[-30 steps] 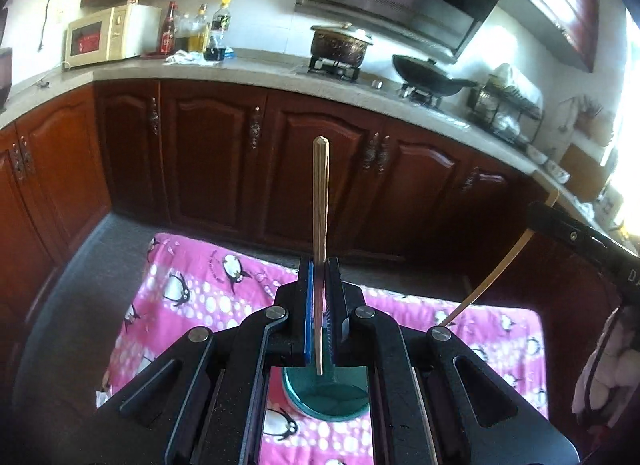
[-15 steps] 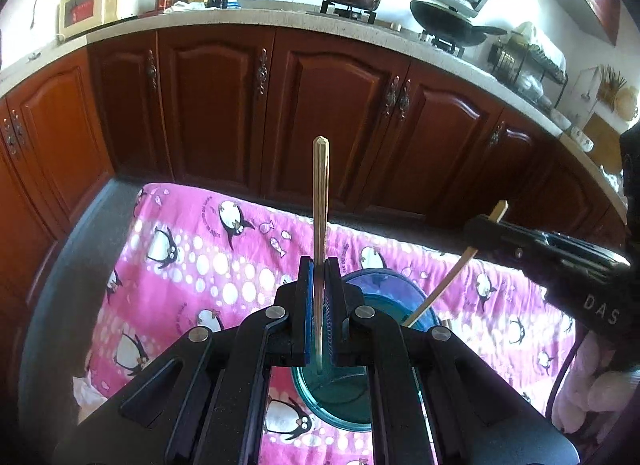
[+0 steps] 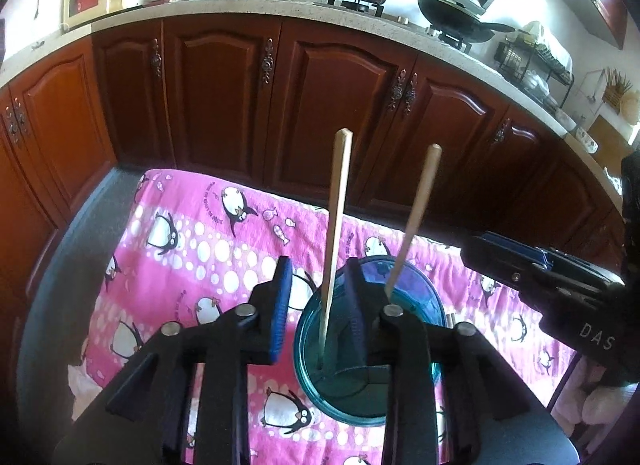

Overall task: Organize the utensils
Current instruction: 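Open both tools to drop the chopsticks into the utensil holder, then return the left tool to the chopsticks and pinch one while the right tool approaches the utensils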

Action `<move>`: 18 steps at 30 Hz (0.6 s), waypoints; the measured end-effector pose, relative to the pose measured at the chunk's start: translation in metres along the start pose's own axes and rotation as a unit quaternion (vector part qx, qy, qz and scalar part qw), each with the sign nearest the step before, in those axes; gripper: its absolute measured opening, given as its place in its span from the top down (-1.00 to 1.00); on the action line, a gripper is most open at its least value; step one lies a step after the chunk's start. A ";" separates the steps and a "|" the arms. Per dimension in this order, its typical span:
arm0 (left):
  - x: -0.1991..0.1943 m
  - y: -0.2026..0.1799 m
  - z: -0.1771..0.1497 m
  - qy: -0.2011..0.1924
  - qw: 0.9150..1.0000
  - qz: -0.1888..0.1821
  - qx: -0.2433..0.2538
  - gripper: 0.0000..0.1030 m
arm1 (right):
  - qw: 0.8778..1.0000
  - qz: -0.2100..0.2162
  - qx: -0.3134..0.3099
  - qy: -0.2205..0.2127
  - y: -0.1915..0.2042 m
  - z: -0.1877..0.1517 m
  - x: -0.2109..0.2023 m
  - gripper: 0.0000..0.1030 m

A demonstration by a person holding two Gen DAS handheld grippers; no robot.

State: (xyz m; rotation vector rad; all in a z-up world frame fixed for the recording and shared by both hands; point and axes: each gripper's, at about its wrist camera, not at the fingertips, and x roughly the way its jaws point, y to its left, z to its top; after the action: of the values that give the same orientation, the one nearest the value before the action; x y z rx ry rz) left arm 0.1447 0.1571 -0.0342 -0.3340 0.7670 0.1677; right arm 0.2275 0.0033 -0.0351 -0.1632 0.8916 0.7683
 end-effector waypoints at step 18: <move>-0.062 -0.012 -0.024 -0.022 0.999 -0.030 0.000 0.14 | 0.999 -0.036 0.022 0.005 -0.031 -0.065 -0.073 0.20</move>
State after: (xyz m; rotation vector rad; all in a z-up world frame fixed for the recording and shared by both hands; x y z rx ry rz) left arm 0.0883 0.1353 -0.0043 -0.3523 0.7134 0.1183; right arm 0.1780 -0.0865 -0.0269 -0.1596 0.9068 0.6803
